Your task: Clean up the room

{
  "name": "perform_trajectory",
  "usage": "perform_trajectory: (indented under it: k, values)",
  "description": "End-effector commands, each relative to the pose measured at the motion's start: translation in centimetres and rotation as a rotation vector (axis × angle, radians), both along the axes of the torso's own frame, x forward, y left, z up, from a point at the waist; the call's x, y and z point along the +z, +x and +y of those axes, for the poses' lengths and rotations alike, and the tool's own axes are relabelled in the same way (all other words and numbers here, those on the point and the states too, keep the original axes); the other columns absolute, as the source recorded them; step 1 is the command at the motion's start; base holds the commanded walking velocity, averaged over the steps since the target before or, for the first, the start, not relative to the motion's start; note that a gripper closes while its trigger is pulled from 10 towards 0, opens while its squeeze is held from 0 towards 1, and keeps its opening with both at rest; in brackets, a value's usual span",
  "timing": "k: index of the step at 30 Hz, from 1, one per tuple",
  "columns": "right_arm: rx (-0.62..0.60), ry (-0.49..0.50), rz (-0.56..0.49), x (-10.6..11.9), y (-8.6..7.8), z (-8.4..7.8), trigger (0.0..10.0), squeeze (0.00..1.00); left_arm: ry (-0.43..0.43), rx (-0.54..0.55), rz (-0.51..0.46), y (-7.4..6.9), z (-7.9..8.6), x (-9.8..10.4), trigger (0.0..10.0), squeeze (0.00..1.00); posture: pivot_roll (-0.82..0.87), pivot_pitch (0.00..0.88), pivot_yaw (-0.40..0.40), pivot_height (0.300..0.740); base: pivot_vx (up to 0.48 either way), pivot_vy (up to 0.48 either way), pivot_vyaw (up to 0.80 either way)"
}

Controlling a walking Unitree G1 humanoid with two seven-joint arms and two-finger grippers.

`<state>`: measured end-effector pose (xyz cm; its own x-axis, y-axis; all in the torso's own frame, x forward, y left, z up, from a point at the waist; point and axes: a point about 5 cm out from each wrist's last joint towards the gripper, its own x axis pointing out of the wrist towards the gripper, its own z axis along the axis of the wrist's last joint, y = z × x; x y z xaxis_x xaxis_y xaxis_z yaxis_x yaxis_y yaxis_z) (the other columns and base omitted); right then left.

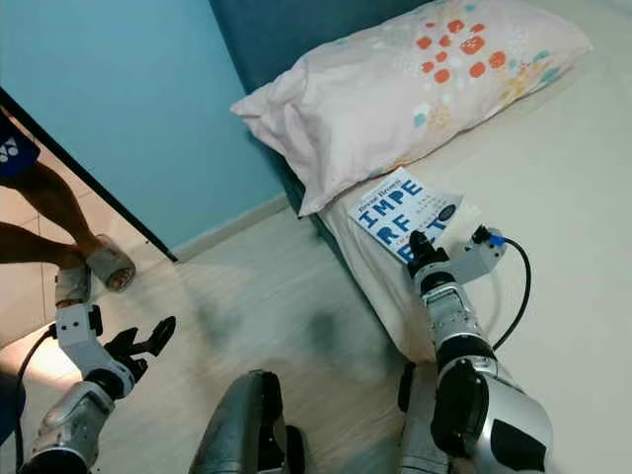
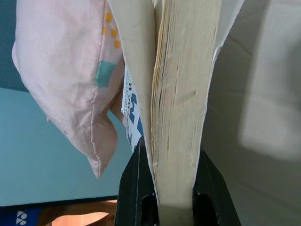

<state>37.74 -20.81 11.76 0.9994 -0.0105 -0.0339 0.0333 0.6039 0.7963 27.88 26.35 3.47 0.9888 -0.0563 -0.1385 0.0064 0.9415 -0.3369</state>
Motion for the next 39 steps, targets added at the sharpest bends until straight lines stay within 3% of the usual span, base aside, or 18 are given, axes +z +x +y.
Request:
perform_trajectory:
  k: [1, 2, 3, 15, 17, 18, 22, 27, 28, 29, 30, 35, 37, 39]
  values:
    - [-0.023, -0.005, 0.045, -0.9, -0.3, 0.1, 10.0, 0.88, -0.006, 0.006, 0.034, -0.9, 0.5, -0.7, 10.0, 0.0, 0.16, 0.368, 0.149, 0.591, 0.0, 0.0, 0.0]
    - [-0.027, -0.014, 0.047, -0.9, -0.4, 0.1, 10.0, 0.88, -0.006, 0.004, 0.035, -0.9, 0.4, -0.7, 10.0, 0.0, 0.15, 0.366, 0.149, 0.591, 0.0, 0.0, 0.0]
    - [-0.033, -0.021, 0.054, -1.1, -0.5, 0.0, 10.0, 1.0, -0.008, 0.001, 0.036, -0.8, 0.3, -0.7, 10.0, 0.0, 0.15, 0.359, 0.145, 0.591, 0.0, 0.0, 0.0]
    - [-0.117, -0.013, 0.11, -3.1, -2.0, -1.9, 10.0, 1.0, -0.046, -0.03, 0.071, -1.1, -1.0, -1.9, 10.0, 0.0, 0.07, 0.273, 0.101, 0.591, 0.0, 0.0, 0.0]
    - [-0.108, -0.022, 0.125, -4.1, -2.7, -1.9, 10.0, 1.0, -0.057, -0.038, 0.093, -1.3, -1.6, -2.4, 10.0, 0.0, 0.04, 0.244, 0.089, 0.591, 0.0, 0.0, 0.0]
    - [-0.067, -0.057, 0.155, -5.7, -3.8, -1.4, 10.0, 1.0, -0.064, -0.037, 0.115, -1.5, -2.0, -2.9, 10.0, 0.0, 0.02, 0.22, 0.078, 0.591, 0.0, 0.0, 0.0]
    - [-0.063, -0.07, 0.201, -7.5, -5.2, -1.5, 10.0, 1.0, -0.082, -0.029, 0.122, -1.4, -2.4, -3.1, 10.0, 0.0, 0.01, 0.2, 0.071, 0.591, 0.0, 0.0, 0.0]
    - [-0.133, -0.093, 0.292, -10.4, -8.4, -3.3, 10.0, 1.0, -0.098, -0.025, 0.138, -1.0, -3.0, -3.3, 10.0, 0.0, -0.05, 0.146, 0.077, 0.591, 0.0, 0.0, 0.0]
    - [-0.155, -0.12, 0.299, -10.4, -8.8, -4.2, 10.0, 0.72, -0.103, -0.018, 0.137, -0.7, -3.1, -3.1, 10.0, 0.0, -0.06, 0.133, 0.079, 0.591, 0.0, 0.0, 0.0]
    - [-0.174, -0.142, 0.283, -10.1, -9.0, -4.9, 10.0, 0.0, -0.101, -0.01, 0.136, -0.3, -3.1, -2.9, 10.0, 0.0, -0.06, 0.129, 0.081, 0.591, 0.0, 0.0, 0.0]
    - [-0.174, -0.142, 0.283, -10.1, -9.0, -4.9, 10.0, 0.0, -0.101, -0.01, 0.136, -0.3, -3.1, -2.9, 10.0, 0.0, -0.06, 0.129, 0.081, 0.591, 0.0, 0.0, 0.0]
    - [-0.199, -0.208, 0.092, -5.6, -6.6, -6.8, 10.0, 0.0, -0.082, 0.086, 0.142, 1.8, -2.0, -1.1, 10.0, 0.0, -0.08, 0.094, 0.082, 0.606, 0.0, 0.0, 0.0]
    - [-0.199, -0.208, 0.092, -5.6, -6.6, -6.8, 10.0, 0.0, -0.082, 0.086, 0.142, 1.8, -2.0, -1.1, 10.0, 0.0, -0.08, 0.094, 0.082, 0.606, 0.0, 0.0, 0.0]
    - [-0.178, -0.218, 0.013, -3.6, -5.3, -6.6, 10.0, 0.0, -0.075, 0.136, 0.181, 2.3, -1.7, -0.9, 10.0, 0.0, -0.08, 0.074, 0.072, 0.616, 0.0, 0.0, 0.0]
